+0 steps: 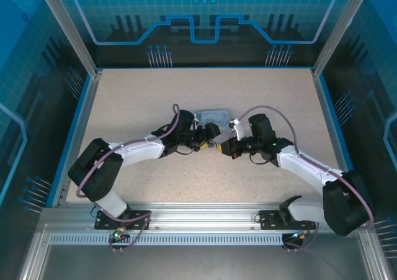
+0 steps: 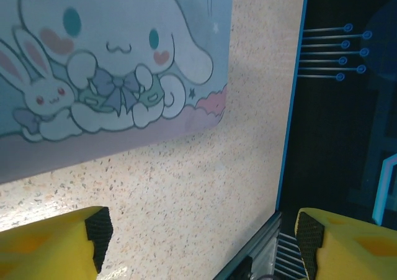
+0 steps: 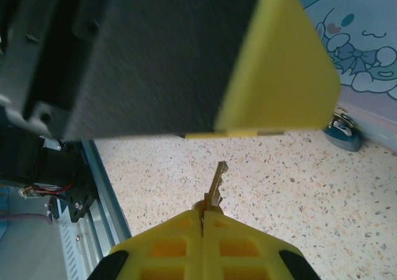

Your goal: Unlock a padlock with a key

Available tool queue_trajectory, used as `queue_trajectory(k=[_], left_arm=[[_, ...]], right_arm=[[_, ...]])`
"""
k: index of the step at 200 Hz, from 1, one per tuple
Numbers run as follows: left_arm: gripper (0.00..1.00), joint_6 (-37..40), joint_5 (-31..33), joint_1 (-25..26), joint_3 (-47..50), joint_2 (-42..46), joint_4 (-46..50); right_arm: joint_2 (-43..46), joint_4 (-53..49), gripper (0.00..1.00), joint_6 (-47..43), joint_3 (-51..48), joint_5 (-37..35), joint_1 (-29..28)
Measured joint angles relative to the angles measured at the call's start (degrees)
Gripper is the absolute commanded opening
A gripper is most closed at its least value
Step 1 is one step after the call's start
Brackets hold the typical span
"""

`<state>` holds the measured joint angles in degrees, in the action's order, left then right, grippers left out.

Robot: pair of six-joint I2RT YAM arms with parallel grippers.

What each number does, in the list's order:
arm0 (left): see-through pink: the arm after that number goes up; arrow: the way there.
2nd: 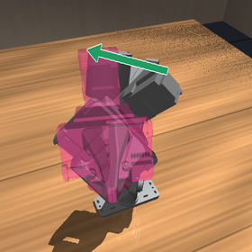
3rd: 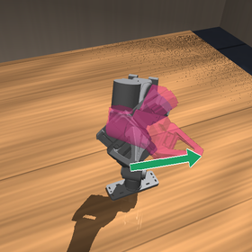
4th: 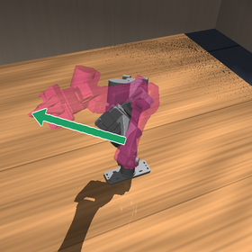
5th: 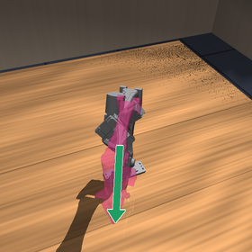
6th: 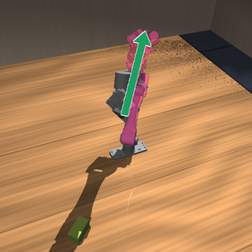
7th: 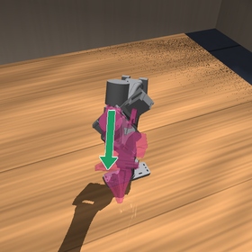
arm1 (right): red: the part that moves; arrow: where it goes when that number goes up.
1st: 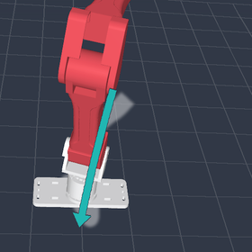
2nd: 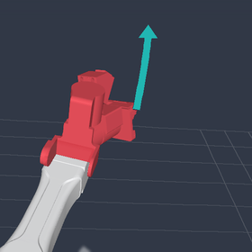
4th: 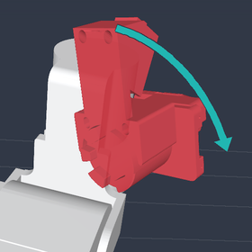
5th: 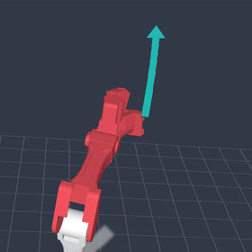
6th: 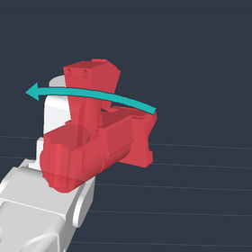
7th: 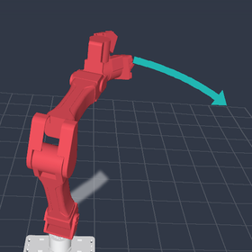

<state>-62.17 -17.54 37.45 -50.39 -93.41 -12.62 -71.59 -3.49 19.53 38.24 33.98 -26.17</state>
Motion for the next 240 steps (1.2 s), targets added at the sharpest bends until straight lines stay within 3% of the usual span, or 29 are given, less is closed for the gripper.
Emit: queue_trajectory(k=[154,162,171,178,221,240], left_arm=[[0.22,-0.8,-0.8,0.7,0.0,-0.5,-1.2],[0.26,-0.8,-0.9,0.8,0.0,-0.5,-1.4],[0.46,-0.8,-0.9,0.9,0.0,-0.6,-1.5],[0.54,-0.7,-0.9,1.0,0.0,-0.7,-1.4],[0.56,-0.7,-0.5,1.0,0.0,-0.9,-0.7],[0.64,-0.7,-0.3,1.0,0.0,-0.9,-0.5]], right_arm=[[-0.7,0.2,0.00,0.0,0.0,-0.3,0.5],[-0.9,0.2,0.00,0.0,0.0,-0.4,0.5],[-1.0,0.2,0.00,0.0,0.0,-0.5,0.5],[-1.1,0.2,0.00,0.1,0.0,-0.5,0.5],[-1.4,0.6,0.00,0.2,0.0,-0.5,0.7],[-2.1,0.8,0.00,0.3,0.0,-0.5,0.7]])
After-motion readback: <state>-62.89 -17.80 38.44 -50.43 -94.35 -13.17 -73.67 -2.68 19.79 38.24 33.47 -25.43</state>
